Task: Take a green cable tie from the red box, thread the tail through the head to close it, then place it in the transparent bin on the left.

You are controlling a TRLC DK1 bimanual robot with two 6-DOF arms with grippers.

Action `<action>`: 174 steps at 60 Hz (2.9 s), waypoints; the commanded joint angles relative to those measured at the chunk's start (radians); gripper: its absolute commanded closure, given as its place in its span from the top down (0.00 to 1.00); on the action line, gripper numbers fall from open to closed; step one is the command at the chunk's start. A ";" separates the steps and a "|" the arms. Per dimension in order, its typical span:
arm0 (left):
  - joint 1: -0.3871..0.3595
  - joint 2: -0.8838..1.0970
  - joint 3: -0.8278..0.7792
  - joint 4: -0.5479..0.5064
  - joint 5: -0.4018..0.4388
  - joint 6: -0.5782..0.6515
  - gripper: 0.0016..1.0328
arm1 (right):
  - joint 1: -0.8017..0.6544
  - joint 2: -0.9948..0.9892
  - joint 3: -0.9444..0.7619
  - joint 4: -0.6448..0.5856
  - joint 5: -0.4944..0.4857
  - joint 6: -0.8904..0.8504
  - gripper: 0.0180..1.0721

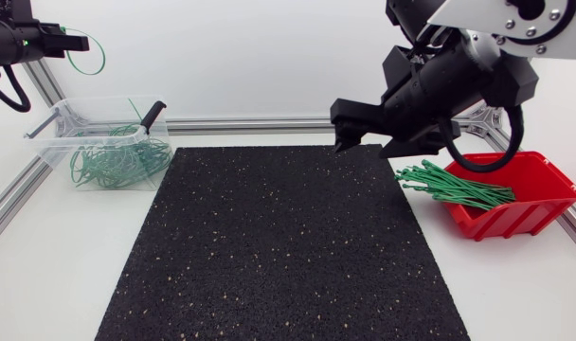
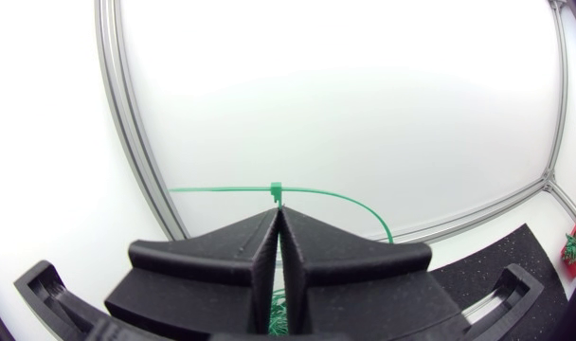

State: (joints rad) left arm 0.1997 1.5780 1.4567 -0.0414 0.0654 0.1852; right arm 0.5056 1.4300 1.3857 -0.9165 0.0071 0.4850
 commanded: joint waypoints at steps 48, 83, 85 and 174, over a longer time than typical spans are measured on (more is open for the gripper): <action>0.003 0.214 0.266 -0.485 -0.168 0.088 0.97 | -0.078 -0.178 -0.109 0.015 0.065 -0.086 0.94; -0.062 -0.088 0.151 -0.716 -0.148 0.033 0.97 | -0.102 -0.442 -0.301 0.183 0.280 -0.215 0.94; -0.069 -0.121 0.119 -0.715 -0.148 0.033 0.97 | -0.104 -0.460 -0.313 0.194 0.300 -0.220 0.94; -0.229 -1.153 -0.932 -0.276 -0.148 -0.070 0.97 | -0.450 -1.258 -1.073 0.644 0.194 -0.473 0.94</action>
State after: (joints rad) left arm -0.0231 0.4694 0.5755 -0.3412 -0.0837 0.1463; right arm 0.0681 0.1967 0.3630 -0.3065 0.2199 0.0238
